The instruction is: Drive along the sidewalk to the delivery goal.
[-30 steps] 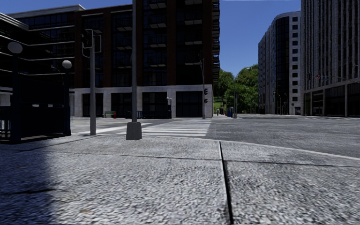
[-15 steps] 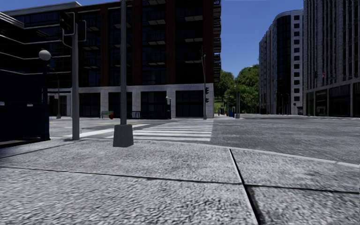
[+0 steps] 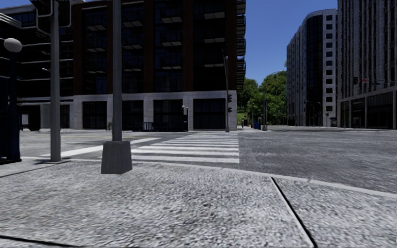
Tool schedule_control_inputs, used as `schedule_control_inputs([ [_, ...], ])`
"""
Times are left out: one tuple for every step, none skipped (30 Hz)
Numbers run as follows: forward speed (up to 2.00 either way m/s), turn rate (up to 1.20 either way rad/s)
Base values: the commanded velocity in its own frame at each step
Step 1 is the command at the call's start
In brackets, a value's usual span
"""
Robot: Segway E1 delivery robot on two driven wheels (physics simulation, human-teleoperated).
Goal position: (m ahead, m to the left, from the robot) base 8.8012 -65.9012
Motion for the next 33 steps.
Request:
schedule_control_inputs([
  [2.00,0.00],
  [2.00,0.00],
  [2.00,0.00],
  [2.00,0.00],
  [2.00,0.00],
  [2.00,0.00],
  [2.00,0.00],
  [2.00,0.00],
  [2.00,0.00],
  [2.00,0.00],
  [2.00,0.00],
  [2.00,0.00],
  [2.00,0.00],
  [2.00,0.00],
  [2.00,0.00],
  [2.00,0.00],
  [2.00,0.00],
  [2.00,0.00],
  [2.00,0.00],
  [2.00,0.00],
  [2.00,0.00],
  [2.00,0.00],
  [2.00,0.00],
  [2.00,0.00],
  [2.00,0.00],
  [2.00,0.00],
  [2.00,0.00],
  [2.00,0.00],
  [2.00,0.00],
  [2.00,0.00],
  [2.00,0.00],
  [2.00,0.00],
  [2.00,0.00],
])
